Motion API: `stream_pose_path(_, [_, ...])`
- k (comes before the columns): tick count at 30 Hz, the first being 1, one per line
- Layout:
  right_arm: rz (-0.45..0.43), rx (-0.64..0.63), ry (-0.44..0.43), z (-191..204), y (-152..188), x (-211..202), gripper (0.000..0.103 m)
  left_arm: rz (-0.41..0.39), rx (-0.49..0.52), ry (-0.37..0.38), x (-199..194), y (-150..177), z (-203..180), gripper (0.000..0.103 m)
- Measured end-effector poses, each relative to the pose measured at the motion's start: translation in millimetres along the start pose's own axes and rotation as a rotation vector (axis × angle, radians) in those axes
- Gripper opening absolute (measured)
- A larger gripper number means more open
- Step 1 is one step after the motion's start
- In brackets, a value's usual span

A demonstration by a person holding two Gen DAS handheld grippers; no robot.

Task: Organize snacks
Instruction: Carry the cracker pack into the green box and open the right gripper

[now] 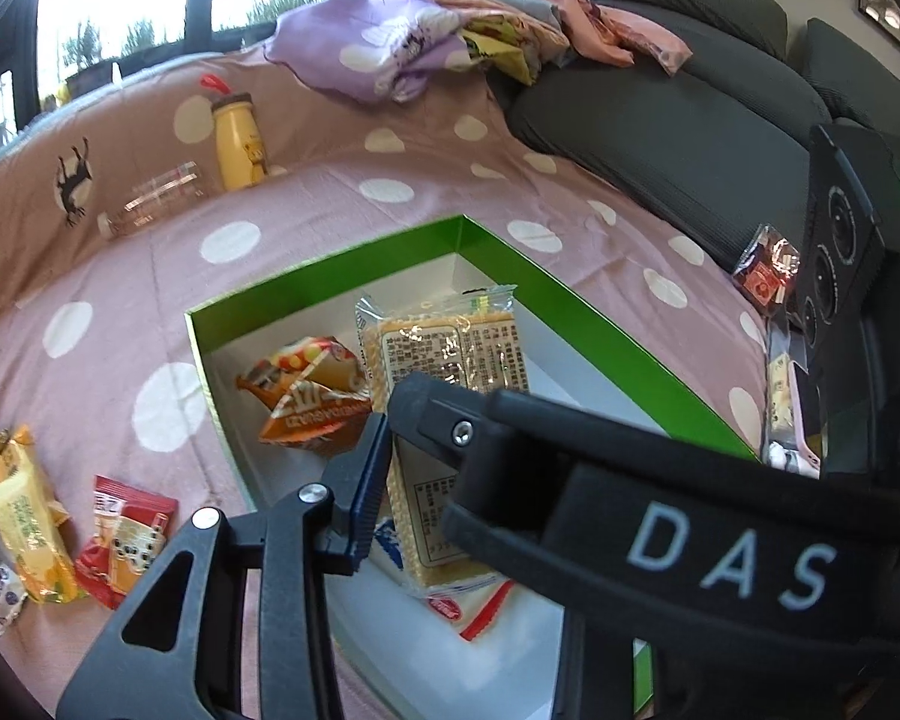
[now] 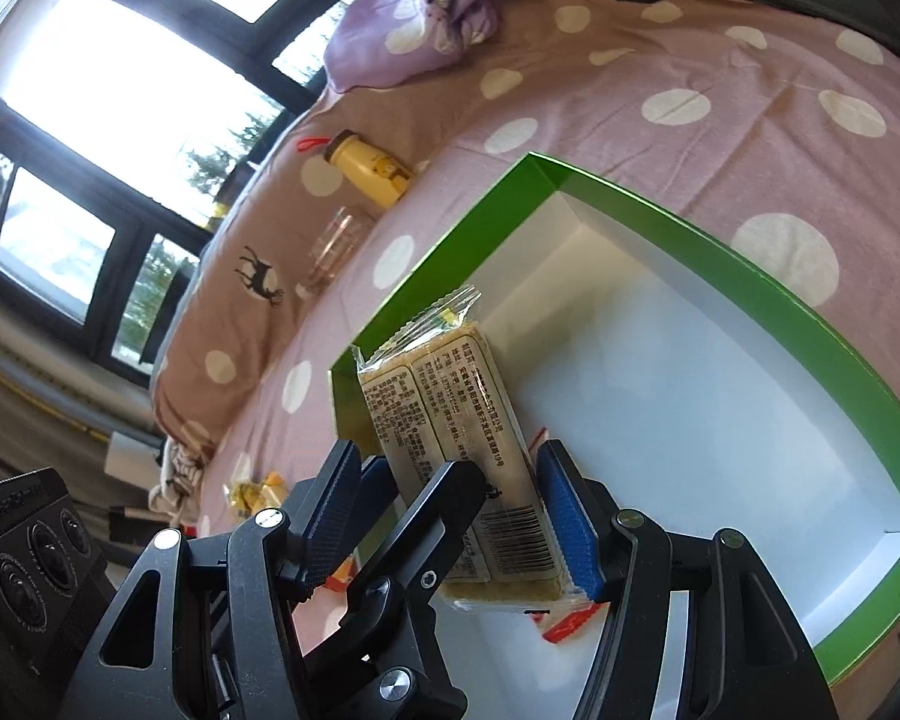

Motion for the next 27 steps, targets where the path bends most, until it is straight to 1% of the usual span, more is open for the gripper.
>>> stream_pose_path(9, [0.010,0.031,0.083,-15,-2,6,0.064,0.052,-0.069,0.072,17,10,-3,0.035])
stream_pose_path(12, [0.002,0.029,0.103,-16,-2,6,0.064,0.057,-0.080,0.089,16,13,-4,0.036])
stream_pose_path(15, [-0.020,0.037,0.102,-15,-4,3,0.064,0.049,-0.085,0.087,7,16,-2,0.039])
stream_pose_path(18, [-0.073,0.021,0.124,-12,-6,-5,0.064,0.008,-0.088,0.060,-13,14,5,0.048])
stream_pose_path(20, [-0.101,0.008,0.127,-8,-7,-9,0.064,-0.025,-0.086,0.020,-30,15,13,0.064])
stream_pose_path(21, [-0.111,0.001,0.122,-5,-7,-11,0.065,-0.038,-0.086,0.005,-38,16,17,0.067])
stream_pose_path(23, [-0.117,-0.010,0.109,0,-5,-12,0.066,-0.054,-0.102,-0.027,-53,22,29,0.080])
stream_pose_path(25, [-0.116,-0.025,0.095,7,-3,-10,0.067,-0.062,-0.135,-0.066,-69,33,45,0.085])
stream_pose_path(27, [-0.116,-0.043,0.095,14,1,-8,0.067,-0.070,-0.160,-0.117,-85,46,61,0.086])
Point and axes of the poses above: each gripper's, at about its wrist camera, not at the fingertips, and x roughly the way its jaws point, z to its left, y to its underside, the point moved 7 cm from there along x, roughly the way its jaws point, and after that the axes turned 15 degrees about x, right-handed, at the moved point
